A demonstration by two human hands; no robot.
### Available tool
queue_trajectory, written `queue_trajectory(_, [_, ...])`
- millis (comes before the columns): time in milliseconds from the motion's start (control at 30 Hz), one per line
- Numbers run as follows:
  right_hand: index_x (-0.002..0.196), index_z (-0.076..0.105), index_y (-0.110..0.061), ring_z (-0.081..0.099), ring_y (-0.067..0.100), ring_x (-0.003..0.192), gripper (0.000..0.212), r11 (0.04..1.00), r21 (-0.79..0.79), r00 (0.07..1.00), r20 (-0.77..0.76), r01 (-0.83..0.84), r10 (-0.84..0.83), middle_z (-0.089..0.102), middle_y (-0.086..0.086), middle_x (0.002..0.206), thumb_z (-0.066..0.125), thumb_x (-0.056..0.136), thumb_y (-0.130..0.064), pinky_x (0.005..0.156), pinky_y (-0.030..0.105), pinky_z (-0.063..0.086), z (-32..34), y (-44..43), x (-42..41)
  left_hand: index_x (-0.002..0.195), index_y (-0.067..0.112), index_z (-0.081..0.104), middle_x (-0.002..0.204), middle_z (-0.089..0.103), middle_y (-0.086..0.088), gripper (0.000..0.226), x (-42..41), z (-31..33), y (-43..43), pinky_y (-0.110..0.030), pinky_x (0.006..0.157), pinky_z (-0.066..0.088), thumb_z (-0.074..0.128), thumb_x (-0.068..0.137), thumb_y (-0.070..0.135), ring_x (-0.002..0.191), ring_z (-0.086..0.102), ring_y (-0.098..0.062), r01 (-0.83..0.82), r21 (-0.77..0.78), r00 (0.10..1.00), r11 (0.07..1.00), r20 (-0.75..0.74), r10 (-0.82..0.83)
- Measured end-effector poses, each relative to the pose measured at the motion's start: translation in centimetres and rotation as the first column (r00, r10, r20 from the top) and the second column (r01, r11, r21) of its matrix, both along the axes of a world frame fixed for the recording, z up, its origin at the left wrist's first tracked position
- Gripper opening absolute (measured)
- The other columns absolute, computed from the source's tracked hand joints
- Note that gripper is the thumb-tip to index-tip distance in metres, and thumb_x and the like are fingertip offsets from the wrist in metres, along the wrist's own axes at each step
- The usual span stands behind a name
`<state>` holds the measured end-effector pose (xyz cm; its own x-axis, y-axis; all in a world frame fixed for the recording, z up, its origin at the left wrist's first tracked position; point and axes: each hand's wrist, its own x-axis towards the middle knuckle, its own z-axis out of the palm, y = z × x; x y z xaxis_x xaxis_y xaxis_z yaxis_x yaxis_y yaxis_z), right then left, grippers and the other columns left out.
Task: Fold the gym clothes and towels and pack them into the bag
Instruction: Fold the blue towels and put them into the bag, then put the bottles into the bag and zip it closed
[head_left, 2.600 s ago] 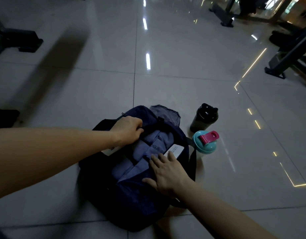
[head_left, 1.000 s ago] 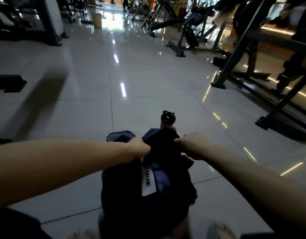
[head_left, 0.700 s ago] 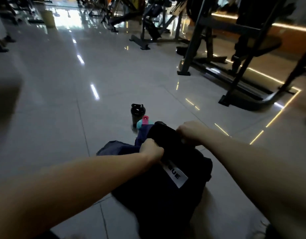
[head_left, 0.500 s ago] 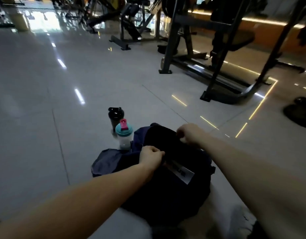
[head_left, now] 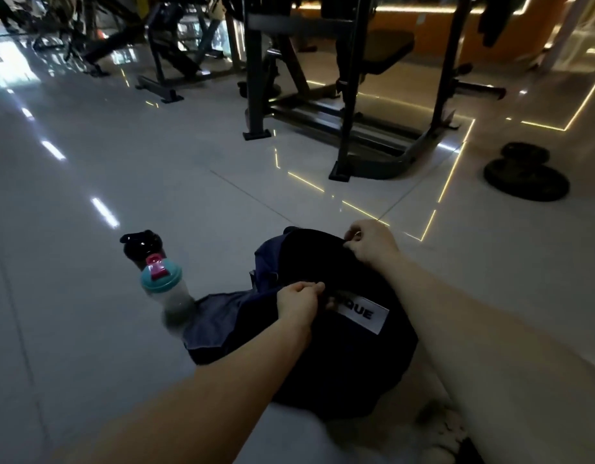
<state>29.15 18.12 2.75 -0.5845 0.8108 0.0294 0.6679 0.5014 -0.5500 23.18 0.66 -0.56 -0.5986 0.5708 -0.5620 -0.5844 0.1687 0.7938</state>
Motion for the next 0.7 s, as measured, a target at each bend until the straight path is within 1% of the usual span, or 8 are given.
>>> queue_trajectory(133, [0.082,0.071,-0.026,0.063,0.018,0.089,0.010,0.993,-0.086,0.995,-0.048,0.079,-0.083,0.069,-0.001,0.090,0.074,0.085,-0.018,0.080,0.029,0.049,0.3,1.1,1.2,0.095,-0.002,0.065,0.096,0.070,-0.024,0.004,1.5,-0.1,2.1,-0.029,0.054,0.058,0.061,0.097,0.000,0.069,0.071,-0.028,0.019,0.028,0.999,0.999,0.050,-0.020])
queue_trajectory(233, [0.078,0.071,-0.025,0.064,0.017,0.087,0.014,0.989,-0.115,0.996,0.010,0.092,-0.091,0.070,-0.001,0.088,0.074,0.085,-0.013,0.079,0.027,0.049,0.0,1.2,1.4,0.104,-0.006,0.063,0.099,0.070,-0.025,0.009,1.1,-0.7,2.5,-0.030,0.052,0.059,0.059,0.097,-0.003,0.073,0.072,-0.029,0.041,0.003,0.996,0.999,0.075,-0.042])
queue_trajectory(333, [0.073,0.072,-0.020,0.067,0.020,0.092,0.014,0.984,-0.139,0.989,0.119,0.109,-0.093,0.074,0.001,0.092,0.072,0.080,-0.008,0.085,0.032,0.055,-0.5,0.9,0.7,0.099,-0.007,0.065,0.086,0.071,-0.024,0.007,-0.8,-1.8,0.9,-0.031,0.053,0.058,0.059,0.096,-0.004,0.066,0.071,-0.029,0.144,-0.077,0.990,0.987,0.004,-0.144])
queue_trajectory(433, [0.084,0.074,-0.017,0.066,0.023,0.092,0.009,0.991,-0.092,0.979,0.191,0.093,-0.074,0.072,0.003,0.094,0.068,0.082,-0.010,0.087,0.036,0.056,-0.5,-0.3,-1.3,0.089,-0.006,0.064,0.063,0.065,-0.018,0.009,-4.3,-1.9,-1.3,-0.036,0.059,0.054,0.058,0.095,-0.007,0.051,0.064,-0.025,0.302,-0.134,0.944,0.944,-0.097,-0.316])
queue_trajectory(500, [0.089,0.071,-0.016,0.064,0.023,0.090,0.007,0.999,-0.031,0.980,0.195,0.044,-0.037,0.069,0.003,0.094,0.065,0.087,-0.013,0.080,0.034,0.054,-0.1,-2.0,-3.4,0.084,-0.003,0.063,0.066,0.060,-0.017,0.011,-7.5,-1.9,-2.5,-0.032,0.054,0.050,0.059,0.094,-0.006,0.050,0.058,-0.021,0.360,-0.179,0.896,0.916,-0.207,-0.392])
queue_trajectory(567, [0.094,0.069,-0.016,0.063,0.024,0.090,0.009,0.999,0.016,0.979,0.201,-0.048,0.043,0.067,0.003,0.095,0.062,0.089,-0.017,0.077,0.034,0.050,-0.1,-4.2,-6.2,0.080,0.002,0.065,0.071,0.064,-0.015,0.011,-11.5,-2.1,-4.1,-0.029,0.052,0.054,0.064,0.091,0.003,0.055,0.060,-0.021,0.377,-0.302,0.793,0.876,-0.383,-0.474])
queue_trajectory(600, [0.096,0.068,-0.017,0.063,0.025,0.091,0.010,0.993,0.033,0.971,0.216,-0.110,0.100,0.066,0.004,0.096,0.060,0.089,-0.018,0.077,0.034,0.050,-0.3,-5.7,-7.7,0.078,0.007,0.066,0.074,0.069,-0.013,0.011,-13.8,-2.3,-5.1,-0.031,0.058,0.058,0.067,0.087,0.012,0.062,0.065,-0.024,0.357,-0.409,0.691,0.840,-0.489,-0.532])
queue_trajectory(700, [0.100,0.069,-0.015,0.064,0.032,0.098,0.017,0.940,0.054,0.898,0.320,-0.336,0.302,0.069,0.009,0.104,0.057,0.090,-0.022,0.080,0.035,0.050,-1.9,-10.5,-11.9,0.086,0.020,0.067,0.097,0.073,-0.006,0.006,-20.5,-3.0,-9.2,-0.039,0.078,0.057,0.061,0.086,0.021,0.091,0.068,-0.029,0.070,-0.692,0.357,0.719,-0.656,-0.666])
